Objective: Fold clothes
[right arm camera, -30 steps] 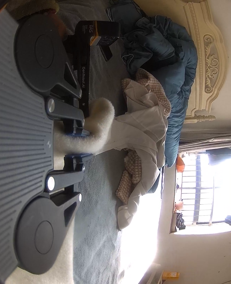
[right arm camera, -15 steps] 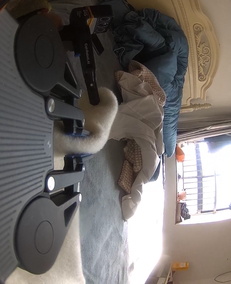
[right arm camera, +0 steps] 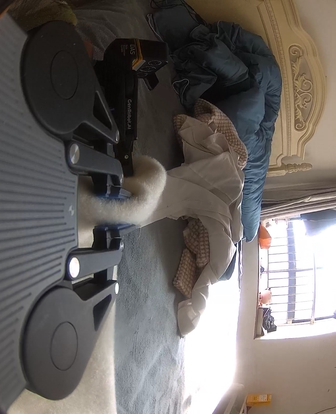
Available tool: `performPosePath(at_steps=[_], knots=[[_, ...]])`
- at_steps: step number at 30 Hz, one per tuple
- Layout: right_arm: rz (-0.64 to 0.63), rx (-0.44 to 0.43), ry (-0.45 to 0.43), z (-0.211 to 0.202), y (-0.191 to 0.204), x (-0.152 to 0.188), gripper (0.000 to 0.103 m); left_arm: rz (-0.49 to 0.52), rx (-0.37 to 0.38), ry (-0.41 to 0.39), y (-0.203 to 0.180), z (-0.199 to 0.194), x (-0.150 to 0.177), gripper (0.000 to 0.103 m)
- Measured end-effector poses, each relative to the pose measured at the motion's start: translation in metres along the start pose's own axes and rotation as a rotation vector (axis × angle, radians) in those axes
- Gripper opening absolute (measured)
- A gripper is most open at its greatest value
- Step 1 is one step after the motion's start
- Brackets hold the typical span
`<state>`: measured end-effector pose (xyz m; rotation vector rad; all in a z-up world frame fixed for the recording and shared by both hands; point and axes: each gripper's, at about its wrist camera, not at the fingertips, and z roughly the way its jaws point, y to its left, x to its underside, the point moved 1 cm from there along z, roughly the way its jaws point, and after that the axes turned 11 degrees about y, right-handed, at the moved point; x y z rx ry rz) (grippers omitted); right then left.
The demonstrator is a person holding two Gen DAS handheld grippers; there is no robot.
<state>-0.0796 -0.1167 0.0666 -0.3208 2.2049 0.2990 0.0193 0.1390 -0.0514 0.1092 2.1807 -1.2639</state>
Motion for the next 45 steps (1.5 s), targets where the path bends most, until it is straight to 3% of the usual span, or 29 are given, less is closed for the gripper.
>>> performPosePath(at_steps=[4,9,12,15,17,21,24,28,30,33,35,38,42,45], knots=[[-0.048,0.006,0.023,0.008,0.016,0.001,0.017,-0.039,0.024,-0.004,0.008,-0.001,0.000,0.020],[-0.071,0.032,0.041,0.011,0.025,0.005,0.017,-0.047,0.028,-0.074,0.006,-0.016,0.000,0.052],[-0.079,0.036,0.049,0.010,0.029,0.009,0.018,-0.047,0.003,-0.149,0.006,-0.034,0.001,0.060],[-0.086,0.017,0.060,0.009,0.035,0.012,0.020,-0.039,-0.024,-0.191,0.004,-0.047,0.003,0.061],[-0.069,0.008,0.051,-0.001,0.035,0.013,0.029,-0.025,-0.032,-0.205,0.000,-0.055,0.005,0.061],[0.046,0.019,-0.013,-0.050,0.009,0.018,0.046,-0.034,-0.013,-0.188,-0.016,-0.069,0.021,0.065],[0.180,0.088,-0.064,-0.103,-0.036,0.035,0.054,-0.065,0.063,-0.156,-0.035,-0.075,0.039,0.068],[0.472,0.171,-0.082,-0.165,-0.107,0.077,0.059,-0.029,0.119,-0.089,-0.073,-0.077,0.067,0.083],[0.689,0.168,-0.093,-0.193,-0.145,0.112,0.060,-0.014,0.124,-0.055,-0.089,-0.075,0.079,0.088],[0.922,0.099,-0.110,-0.214,-0.177,0.161,0.060,-0.009,0.087,0.022,-0.108,-0.066,0.099,0.088],[1.001,0.043,-0.093,-0.214,-0.184,0.187,0.060,-0.002,0.040,0.071,-0.117,-0.056,0.106,0.088],[1.021,-0.040,-0.057,-0.201,-0.184,0.206,0.060,0.007,-0.049,0.121,-0.126,-0.041,0.114,0.087],[0.992,-0.178,0.002,-0.171,-0.178,0.204,0.060,0.032,-0.170,0.143,-0.137,-0.026,0.121,0.081],[0.921,-0.161,0.064,-0.147,-0.173,0.192,0.060,0.025,-0.230,0.135,-0.138,-0.019,0.125,0.073]])
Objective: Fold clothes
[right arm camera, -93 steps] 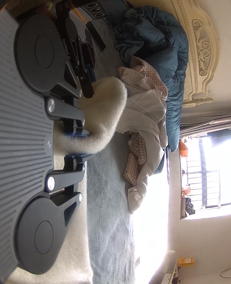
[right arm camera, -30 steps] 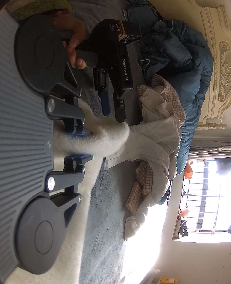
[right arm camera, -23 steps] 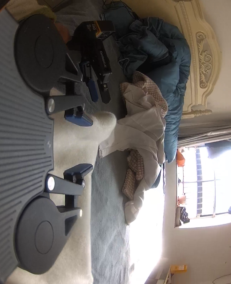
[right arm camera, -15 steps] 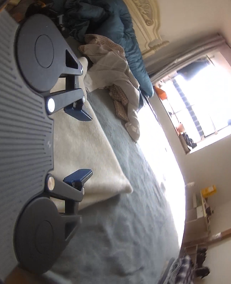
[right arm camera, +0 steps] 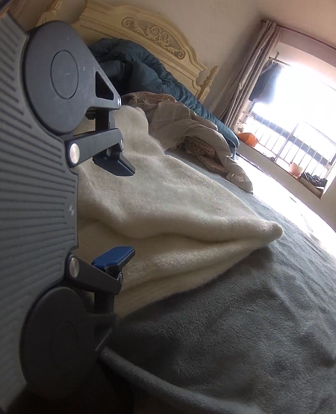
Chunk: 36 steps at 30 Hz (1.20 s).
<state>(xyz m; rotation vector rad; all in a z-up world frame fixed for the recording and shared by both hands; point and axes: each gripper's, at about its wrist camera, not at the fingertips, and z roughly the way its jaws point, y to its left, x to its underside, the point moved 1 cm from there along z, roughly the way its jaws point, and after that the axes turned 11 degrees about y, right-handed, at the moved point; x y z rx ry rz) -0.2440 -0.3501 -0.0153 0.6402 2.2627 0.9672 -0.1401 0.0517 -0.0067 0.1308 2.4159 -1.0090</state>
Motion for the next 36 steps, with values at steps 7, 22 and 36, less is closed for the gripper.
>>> performPosePath(at_steps=[7,22,36], knots=[[-0.144,0.096,0.056,0.033,0.023,-0.010,0.040,-0.024,-0.025,0.010,-0.003,0.011,0.000,0.026],[-0.266,-0.130,-0.036,0.005,0.076,-0.072,0.012,-0.112,0.395,-0.104,-0.012,-0.009,-0.111,0.018],[-0.206,-0.108,-0.099,0.159,0.138,-0.312,0.011,-0.402,0.233,-0.201,0.071,0.141,-0.312,0.018]])
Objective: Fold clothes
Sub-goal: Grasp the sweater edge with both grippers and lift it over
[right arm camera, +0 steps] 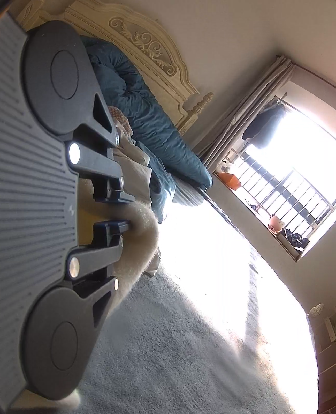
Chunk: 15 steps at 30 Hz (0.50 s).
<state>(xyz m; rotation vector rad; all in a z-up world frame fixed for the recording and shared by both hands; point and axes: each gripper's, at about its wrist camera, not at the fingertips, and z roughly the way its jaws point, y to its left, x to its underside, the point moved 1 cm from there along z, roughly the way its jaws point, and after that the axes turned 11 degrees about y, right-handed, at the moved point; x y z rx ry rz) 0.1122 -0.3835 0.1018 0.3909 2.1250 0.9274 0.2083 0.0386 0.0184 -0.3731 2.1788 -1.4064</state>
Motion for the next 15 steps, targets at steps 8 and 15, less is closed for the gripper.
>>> performPosePath(at_steps=[8,15], knots=[[0.220,0.076,0.067,0.103,-0.071,-0.012,0.033,-0.102,0.041,0.032,0.043,0.025,-0.016,0.052],[0.457,-0.108,-0.042,0.041,-0.078,-0.007,0.049,-0.063,0.154,-0.042,0.001,-0.074,-0.005,0.071]])
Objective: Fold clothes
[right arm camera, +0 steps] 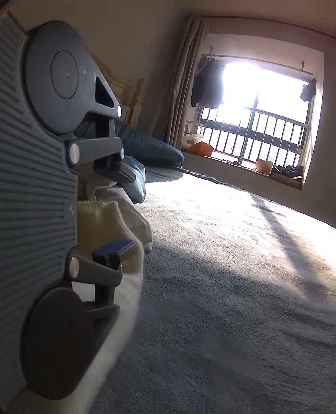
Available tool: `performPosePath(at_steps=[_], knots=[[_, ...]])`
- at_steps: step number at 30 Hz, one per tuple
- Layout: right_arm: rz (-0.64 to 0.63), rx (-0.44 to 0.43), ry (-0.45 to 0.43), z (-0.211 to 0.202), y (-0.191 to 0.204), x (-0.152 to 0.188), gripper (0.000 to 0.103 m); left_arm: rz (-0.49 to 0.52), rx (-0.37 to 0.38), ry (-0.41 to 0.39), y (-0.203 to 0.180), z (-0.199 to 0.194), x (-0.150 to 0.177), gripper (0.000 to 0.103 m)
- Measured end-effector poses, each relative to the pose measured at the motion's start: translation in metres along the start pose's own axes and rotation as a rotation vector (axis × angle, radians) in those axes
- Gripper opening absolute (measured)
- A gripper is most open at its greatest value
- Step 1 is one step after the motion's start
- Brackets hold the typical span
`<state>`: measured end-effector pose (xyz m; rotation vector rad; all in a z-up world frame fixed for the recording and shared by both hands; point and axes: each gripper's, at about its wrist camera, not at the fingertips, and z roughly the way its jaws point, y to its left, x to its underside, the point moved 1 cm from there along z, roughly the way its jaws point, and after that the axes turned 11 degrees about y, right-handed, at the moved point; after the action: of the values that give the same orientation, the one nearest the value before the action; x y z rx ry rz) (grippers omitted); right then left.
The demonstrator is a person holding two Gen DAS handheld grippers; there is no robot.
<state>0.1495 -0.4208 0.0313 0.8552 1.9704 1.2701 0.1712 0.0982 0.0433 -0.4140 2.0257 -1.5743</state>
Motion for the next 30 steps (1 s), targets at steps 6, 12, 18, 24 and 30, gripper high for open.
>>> performPosePath(at_steps=[6,12,18,24,30], knots=[[-0.149,0.022,0.103,-0.047,0.054,0.040,0.053,0.171,-0.139,-0.033,-0.041,-0.129,0.060,0.090],[-0.408,0.164,0.356,-0.025,0.090,0.134,0.056,0.183,-0.265,0.039,0.004,-0.191,0.146,0.089],[-0.549,0.355,0.486,0.045,0.080,0.213,0.054,0.336,-0.524,-0.008,0.038,-0.198,0.199,0.073],[-0.668,0.421,0.409,0.081,0.088,0.229,0.050,0.484,-0.593,-0.047,0.034,-0.199,0.173,0.067],[-0.637,0.476,0.435,0.127,0.075,0.216,0.051,0.559,-0.654,-0.002,0.048,-0.156,0.139,0.066]])
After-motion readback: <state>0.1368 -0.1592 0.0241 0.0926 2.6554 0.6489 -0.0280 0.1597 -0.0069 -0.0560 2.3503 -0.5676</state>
